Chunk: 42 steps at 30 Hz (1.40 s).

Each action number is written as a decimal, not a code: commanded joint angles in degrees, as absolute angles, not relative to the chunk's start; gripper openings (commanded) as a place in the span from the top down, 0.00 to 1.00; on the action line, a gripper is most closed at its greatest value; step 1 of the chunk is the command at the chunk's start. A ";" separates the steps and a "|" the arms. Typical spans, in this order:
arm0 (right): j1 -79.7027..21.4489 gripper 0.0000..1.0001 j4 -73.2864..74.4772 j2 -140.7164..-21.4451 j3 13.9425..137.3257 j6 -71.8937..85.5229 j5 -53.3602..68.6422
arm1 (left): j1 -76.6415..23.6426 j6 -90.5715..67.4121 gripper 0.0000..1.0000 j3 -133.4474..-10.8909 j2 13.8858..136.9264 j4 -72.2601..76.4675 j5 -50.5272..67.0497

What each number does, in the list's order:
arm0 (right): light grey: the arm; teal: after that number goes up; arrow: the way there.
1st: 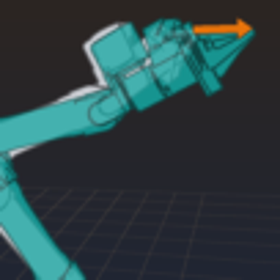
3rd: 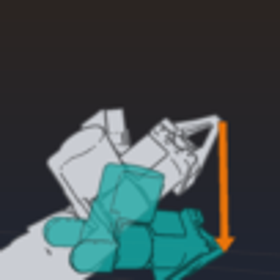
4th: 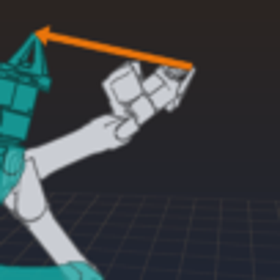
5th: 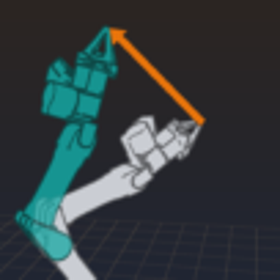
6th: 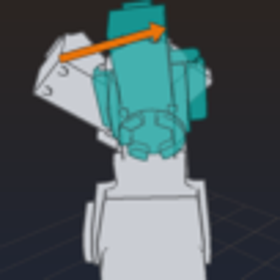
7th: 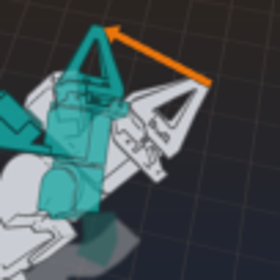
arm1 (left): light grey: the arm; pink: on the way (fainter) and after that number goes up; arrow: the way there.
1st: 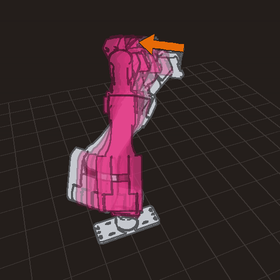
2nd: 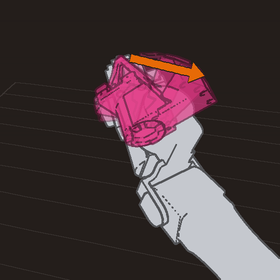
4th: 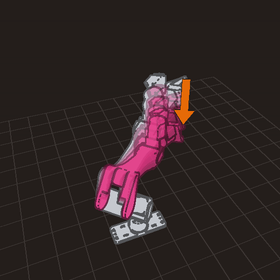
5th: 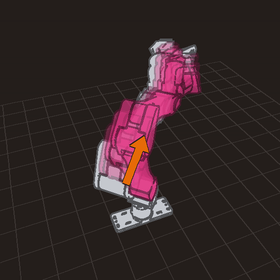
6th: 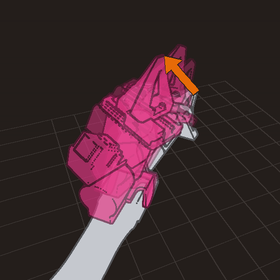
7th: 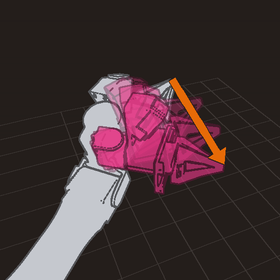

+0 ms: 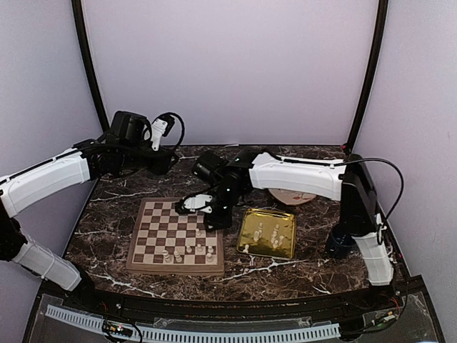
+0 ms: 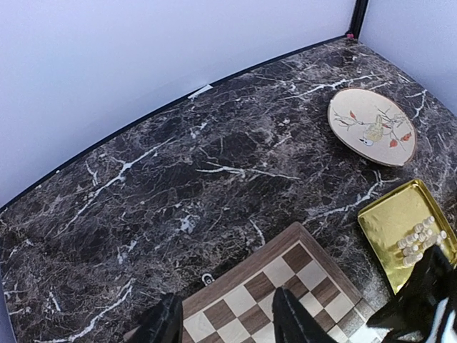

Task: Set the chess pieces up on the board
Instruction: Place the pawn on the chessboard, then pick up the pawn from the chessboard.

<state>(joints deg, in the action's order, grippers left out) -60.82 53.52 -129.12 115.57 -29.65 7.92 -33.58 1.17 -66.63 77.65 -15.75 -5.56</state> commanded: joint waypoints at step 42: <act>-32.70 0.55 18.97 -82.22 58.19 -25.75 25.20 | -46.22 0.18 0.68 -75.86 104.43 -41.90 5.90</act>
<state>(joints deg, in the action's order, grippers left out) -32.88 19.77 -81.49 58.37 -25.21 24.03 -45.91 0.38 -75.09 104.60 -39.72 5.58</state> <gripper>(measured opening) 0.454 0.309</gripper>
